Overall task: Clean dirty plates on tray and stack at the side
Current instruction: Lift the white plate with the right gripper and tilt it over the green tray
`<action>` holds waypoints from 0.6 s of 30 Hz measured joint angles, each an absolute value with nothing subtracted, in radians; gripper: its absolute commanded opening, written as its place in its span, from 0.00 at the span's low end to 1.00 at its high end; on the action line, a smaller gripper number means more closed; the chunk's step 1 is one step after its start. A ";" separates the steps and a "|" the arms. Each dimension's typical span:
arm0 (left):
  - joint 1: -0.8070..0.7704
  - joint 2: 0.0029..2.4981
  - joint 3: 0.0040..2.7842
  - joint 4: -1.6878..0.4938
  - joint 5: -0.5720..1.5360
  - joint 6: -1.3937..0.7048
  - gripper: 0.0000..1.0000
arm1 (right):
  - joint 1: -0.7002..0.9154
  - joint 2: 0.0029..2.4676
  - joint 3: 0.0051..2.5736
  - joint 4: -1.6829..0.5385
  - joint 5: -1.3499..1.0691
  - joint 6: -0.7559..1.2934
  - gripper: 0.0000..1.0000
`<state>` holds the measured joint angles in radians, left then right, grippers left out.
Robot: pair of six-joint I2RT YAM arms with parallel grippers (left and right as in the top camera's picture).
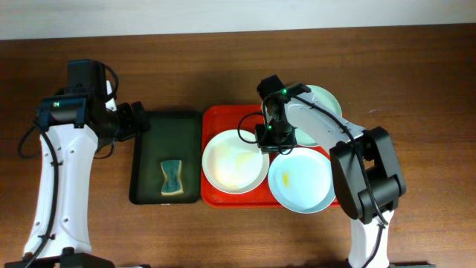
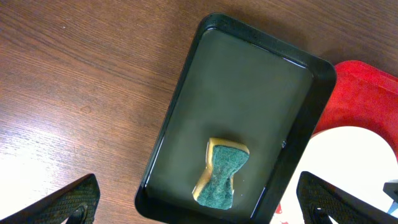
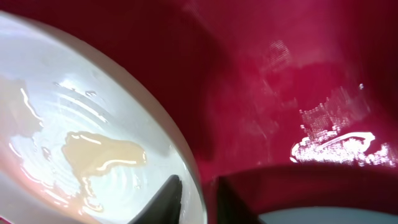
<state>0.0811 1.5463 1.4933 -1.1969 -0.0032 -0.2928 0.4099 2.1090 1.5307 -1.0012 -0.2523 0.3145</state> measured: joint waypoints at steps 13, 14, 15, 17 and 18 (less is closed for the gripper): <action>0.081 1.546 1.493 -1.197 -0.003 -0.293 0.99 | 0.408 2.112 1.541 -1.059 -0.226 0.310 0.04; 0.081 1.546 1.493 -1.197 -0.003 -0.293 0.99 | 0.398 2.112 1.566 -1.085 -0.226 0.311 0.04; 0.081 1.547 1.493 -1.198 -0.003 -0.293 0.99 | 0.377 2.112 1.603 -1.112 -0.230 0.311 0.04; 0.081 1.546 1.493 -1.197 -0.004 -0.293 0.99 | 0.344 2.112 1.657 -1.168 -0.242 0.307 0.04; 0.081 1.546 1.493 -1.197 -0.004 -0.293 0.99 | 0.334 2.112 1.671 -1.186 -0.245 0.305 0.04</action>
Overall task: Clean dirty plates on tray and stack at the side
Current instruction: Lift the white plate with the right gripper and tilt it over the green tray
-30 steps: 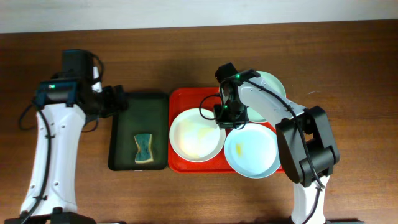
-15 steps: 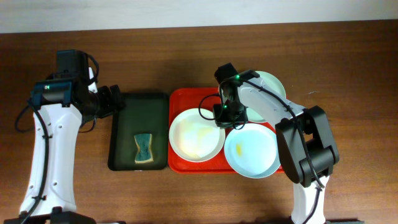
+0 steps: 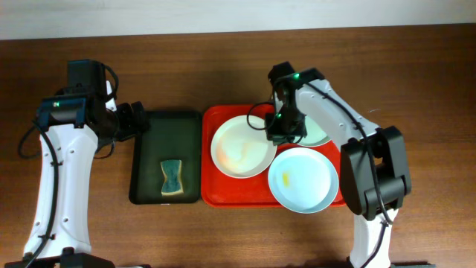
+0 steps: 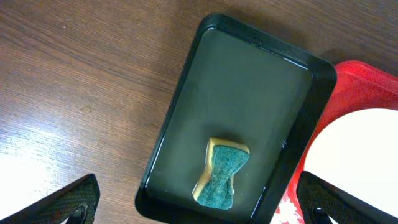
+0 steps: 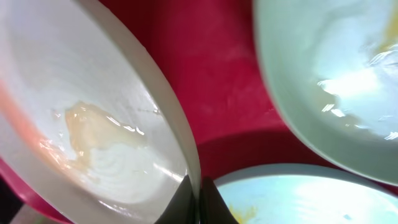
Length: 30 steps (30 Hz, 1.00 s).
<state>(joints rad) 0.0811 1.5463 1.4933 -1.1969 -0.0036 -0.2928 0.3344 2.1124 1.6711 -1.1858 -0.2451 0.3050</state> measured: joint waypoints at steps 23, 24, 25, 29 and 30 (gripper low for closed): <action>0.081 1.546 1.493 -1.197 -0.004 -0.293 0.99 | 0.605 2.109 1.850 -0.916 -0.061 0.472 0.04; 0.081 1.546 1.493 -1.197 -0.003 -0.293 0.99 | 0.632 2.109 1.850 -0.888 -0.016 0.473 0.04; 0.081 1.546 1.493 -1.197 -0.003 -0.293 0.99 | 0.654 2.109 1.850 -0.871 0.021 0.473 0.04; 0.081 1.546 1.493 -1.197 -0.003 -0.293 0.99 | 0.725 2.109 1.850 -0.786 0.154 0.452 0.04; 0.081 1.546 1.493 -1.197 -0.004 -0.293 0.99 | 0.732 2.108 1.850 -0.776 0.170 0.443 0.04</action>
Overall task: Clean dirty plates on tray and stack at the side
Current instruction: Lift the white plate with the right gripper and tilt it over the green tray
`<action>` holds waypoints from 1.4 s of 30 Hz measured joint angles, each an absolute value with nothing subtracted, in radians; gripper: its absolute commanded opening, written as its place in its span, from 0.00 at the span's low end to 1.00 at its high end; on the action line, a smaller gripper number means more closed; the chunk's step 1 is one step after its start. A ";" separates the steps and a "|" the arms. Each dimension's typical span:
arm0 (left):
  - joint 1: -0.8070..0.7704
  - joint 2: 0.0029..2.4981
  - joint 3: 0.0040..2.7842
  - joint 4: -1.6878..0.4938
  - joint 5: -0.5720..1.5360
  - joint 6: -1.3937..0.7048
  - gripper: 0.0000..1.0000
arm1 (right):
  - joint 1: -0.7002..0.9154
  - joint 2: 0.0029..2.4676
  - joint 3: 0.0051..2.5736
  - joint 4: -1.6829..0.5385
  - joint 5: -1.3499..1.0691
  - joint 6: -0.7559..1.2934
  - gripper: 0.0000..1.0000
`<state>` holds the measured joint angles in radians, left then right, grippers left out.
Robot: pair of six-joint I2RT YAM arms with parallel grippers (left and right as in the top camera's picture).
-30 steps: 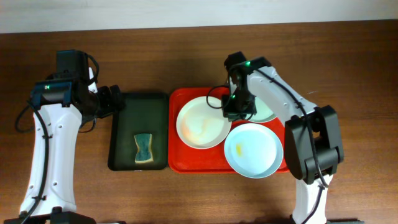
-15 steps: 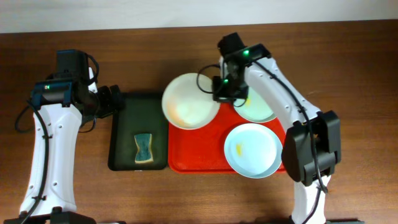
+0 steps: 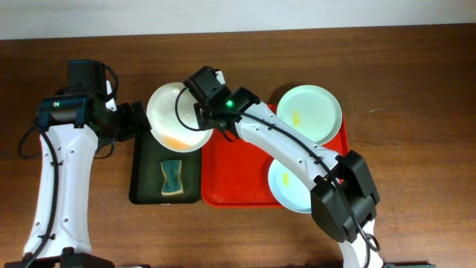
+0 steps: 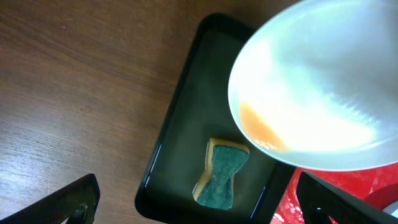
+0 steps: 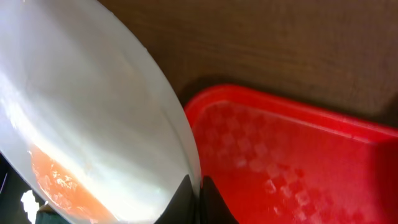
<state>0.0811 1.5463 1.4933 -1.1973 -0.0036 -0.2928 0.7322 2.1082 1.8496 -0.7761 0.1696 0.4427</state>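
Observation:
My right gripper [image 3: 210, 120] [image 5: 196, 186] is shut on the rim of a white plate [image 3: 175, 115] [image 5: 87, 124] [image 4: 323, 99]. The plate hangs tilted over the far end of the black tray [image 3: 145, 160] [image 4: 186, 124], with orange sauce pooled at its low edge. A green and yellow sponge [image 3: 172, 177] [image 4: 222, 173] lies in the black tray. On the red tray [image 3: 238, 175] [image 5: 292, 162] sit two more plates, a pale green one [image 3: 311, 112] and a white one [image 3: 294, 190], each with a yellow smear. My left gripper [image 4: 199, 202] hangs open above the black tray's near end.
The brown wooden table [image 3: 416, 82] surrounds both trays. The black tray and the red tray lie side by side, edges touching. My right arm [image 3: 282, 145] stretches across the red tray.
My right gripper has carried the white plate from over the red tray leftward to above the black tray, tilted, its sauce now at the low edge. The left arm has not moved.
At first my right gripper was at the rim of the white plate lying on the red tray, its fingers either side of the edge. Then it was shut on the rim with the plate tipped up. Now the plate hangs over the black tray.

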 measured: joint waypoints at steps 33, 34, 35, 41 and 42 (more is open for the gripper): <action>0.082 1.546 1.493 -1.197 -0.004 -0.293 0.99 | 0.935 2.054 1.950 -0.649 0.700 -0.175 0.04; 0.082 1.546 1.493 -1.197 -0.004 -0.293 0.99 | 0.938 2.027 1.951 -0.648 0.699 -0.180 0.04; 0.082 1.547 1.493 -1.197 -0.004 -0.293 0.99 | 0.940 2.017 1.951 -0.646 0.699 -0.181 0.04; 0.082 1.546 1.493 -1.197 -0.004 -0.293 0.99 | 0.947 1.995 1.954 -0.638 0.699 -0.184 0.04; 0.082 1.546 1.493 -1.197 -0.004 -0.293 0.99 | 0.947 1.995 1.954 -0.635 0.699 -0.184 0.04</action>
